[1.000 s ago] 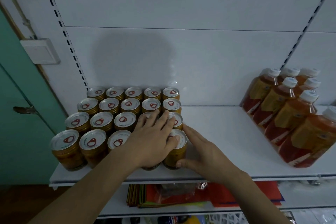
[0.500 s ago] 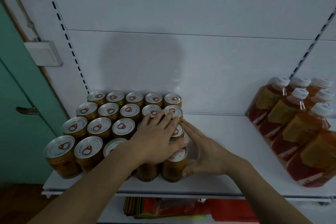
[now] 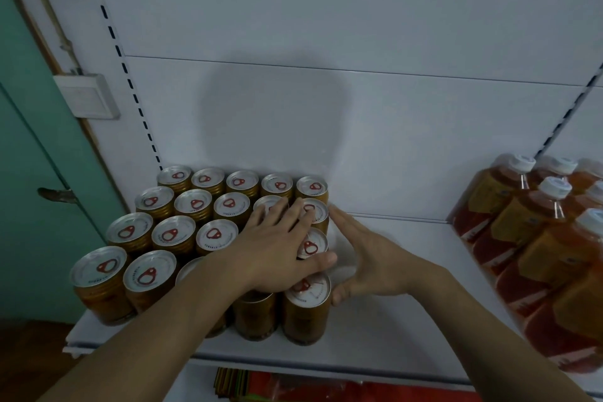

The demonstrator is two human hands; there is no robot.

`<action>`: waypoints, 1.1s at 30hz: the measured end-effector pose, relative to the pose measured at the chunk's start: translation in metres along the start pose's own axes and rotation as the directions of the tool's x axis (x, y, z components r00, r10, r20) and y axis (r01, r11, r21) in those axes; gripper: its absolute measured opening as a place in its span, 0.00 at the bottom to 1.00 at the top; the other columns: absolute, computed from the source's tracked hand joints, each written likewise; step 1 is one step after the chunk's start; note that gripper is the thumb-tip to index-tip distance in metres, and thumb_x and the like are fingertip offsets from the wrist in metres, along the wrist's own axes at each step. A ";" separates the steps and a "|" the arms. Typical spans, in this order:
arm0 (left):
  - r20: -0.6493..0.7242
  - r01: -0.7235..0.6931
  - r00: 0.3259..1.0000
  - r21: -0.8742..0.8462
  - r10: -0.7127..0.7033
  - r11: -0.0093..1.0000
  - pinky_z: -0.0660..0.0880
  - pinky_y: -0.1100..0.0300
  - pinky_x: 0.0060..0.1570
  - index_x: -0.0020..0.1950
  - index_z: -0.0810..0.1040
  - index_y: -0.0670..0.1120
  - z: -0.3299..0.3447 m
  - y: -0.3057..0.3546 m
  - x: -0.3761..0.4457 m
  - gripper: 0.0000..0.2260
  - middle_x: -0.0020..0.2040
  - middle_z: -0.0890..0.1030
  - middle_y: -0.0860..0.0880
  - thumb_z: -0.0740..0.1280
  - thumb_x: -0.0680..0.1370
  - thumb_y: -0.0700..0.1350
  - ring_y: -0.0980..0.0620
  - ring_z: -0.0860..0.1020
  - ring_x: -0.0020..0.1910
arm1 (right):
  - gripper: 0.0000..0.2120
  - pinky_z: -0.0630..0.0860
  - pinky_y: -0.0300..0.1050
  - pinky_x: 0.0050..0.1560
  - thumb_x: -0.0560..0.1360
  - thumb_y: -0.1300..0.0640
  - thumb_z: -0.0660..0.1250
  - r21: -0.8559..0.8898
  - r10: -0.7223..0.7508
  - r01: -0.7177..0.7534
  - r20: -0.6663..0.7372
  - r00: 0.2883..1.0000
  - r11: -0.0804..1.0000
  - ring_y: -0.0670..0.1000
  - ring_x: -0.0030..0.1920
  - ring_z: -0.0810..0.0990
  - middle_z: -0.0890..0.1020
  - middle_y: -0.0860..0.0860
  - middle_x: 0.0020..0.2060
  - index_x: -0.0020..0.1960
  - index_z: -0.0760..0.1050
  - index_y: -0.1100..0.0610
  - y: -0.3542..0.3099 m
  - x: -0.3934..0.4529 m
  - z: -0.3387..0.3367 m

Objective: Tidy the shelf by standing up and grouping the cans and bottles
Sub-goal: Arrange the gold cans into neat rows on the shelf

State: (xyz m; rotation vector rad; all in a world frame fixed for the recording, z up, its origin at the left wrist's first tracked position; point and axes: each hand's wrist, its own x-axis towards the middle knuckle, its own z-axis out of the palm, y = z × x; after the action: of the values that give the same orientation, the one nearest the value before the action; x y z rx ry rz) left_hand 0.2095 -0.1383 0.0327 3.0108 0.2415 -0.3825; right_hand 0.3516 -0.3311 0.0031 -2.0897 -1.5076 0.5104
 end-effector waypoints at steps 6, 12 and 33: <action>0.017 0.009 1.000 -0.012 -0.009 1.000 0.35 0.37 0.81 0.85 0.34 0.57 -0.002 -0.001 0.000 0.46 0.84 0.30 0.53 0.41 0.75 0.80 0.49 0.28 0.82 | 0.65 0.51 0.33 0.80 0.64 0.27 0.80 -0.020 -0.044 0.044 -0.008 0.999 0.999 0.33 0.83 0.46 0.43 0.26 0.82 0.83 0.35 0.30 0.008 0.004 -0.006; -0.032 0.032 0.999 -0.015 -0.033 0.999 0.36 0.36 0.81 0.86 0.37 0.57 -0.006 -0.001 0.008 0.46 0.83 0.28 0.53 0.41 0.74 0.81 0.48 0.27 0.82 | 0.66 0.49 0.30 0.77 0.63 0.25 0.78 -0.113 -0.028 0.025 -0.023 0.999 0.993 0.36 0.82 0.47 0.39 0.29 0.82 0.82 0.34 0.31 0.011 0.030 -0.028; -0.100 0.044 0.994 -0.092 -0.054 0.995 0.40 0.37 0.82 0.87 0.43 0.56 -0.026 -0.026 -0.023 0.45 0.87 0.41 0.53 0.40 0.75 0.79 0.51 0.37 0.85 | 0.53 0.55 0.46 0.84 0.67 0.15 0.62 -0.301 0.014 -0.057 -0.142 0.990 0.952 0.38 0.83 0.50 0.51 0.35 0.84 0.85 0.49 0.35 -0.012 0.021 -0.045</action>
State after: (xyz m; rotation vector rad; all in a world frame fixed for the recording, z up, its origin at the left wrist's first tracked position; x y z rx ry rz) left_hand 0.1894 -0.1131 0.0620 2.9444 0.3321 -0.2147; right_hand 0.3751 -0.3168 0.0462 -2.3342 -1.5495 0.1450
